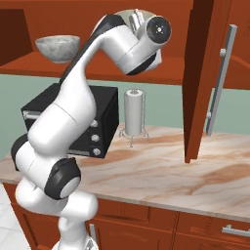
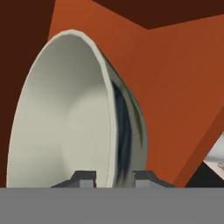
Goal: Move the bowls from the cabinet to the plates on the dining table.
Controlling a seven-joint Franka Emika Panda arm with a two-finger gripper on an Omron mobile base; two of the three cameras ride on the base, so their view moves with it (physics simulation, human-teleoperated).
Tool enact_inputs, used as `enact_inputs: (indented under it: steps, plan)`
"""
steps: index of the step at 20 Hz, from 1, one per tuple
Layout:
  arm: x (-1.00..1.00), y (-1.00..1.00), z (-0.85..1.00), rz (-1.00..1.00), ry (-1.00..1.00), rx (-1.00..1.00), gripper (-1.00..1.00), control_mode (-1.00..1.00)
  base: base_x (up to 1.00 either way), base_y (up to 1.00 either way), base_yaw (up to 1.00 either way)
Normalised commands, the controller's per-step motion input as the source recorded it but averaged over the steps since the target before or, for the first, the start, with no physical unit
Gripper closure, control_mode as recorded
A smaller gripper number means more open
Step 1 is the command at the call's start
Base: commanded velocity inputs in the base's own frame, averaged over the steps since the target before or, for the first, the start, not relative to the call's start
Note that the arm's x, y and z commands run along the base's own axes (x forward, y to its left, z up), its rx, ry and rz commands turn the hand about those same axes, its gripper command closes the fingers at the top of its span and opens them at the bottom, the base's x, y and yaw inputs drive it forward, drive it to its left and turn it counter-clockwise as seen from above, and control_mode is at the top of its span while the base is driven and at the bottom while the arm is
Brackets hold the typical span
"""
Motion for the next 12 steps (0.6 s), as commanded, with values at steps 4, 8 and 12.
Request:
enact_inputs:
  steps: [4,8,12]
  plan:
    - [-0.24,0.00,0.00,-0.08,0.13,0.01,1.00,-1.00,0.00,0.00,0.00]
    - [-0.28,0.01,0.00,-0.09,0.11,0.03,1.00,-1.00,0.00,0.00,0.00]
    - [-0.34,-0.01,0.10,-0.07,0.09,0.06,1.00,-1.00,0.00,0.00,0.00]
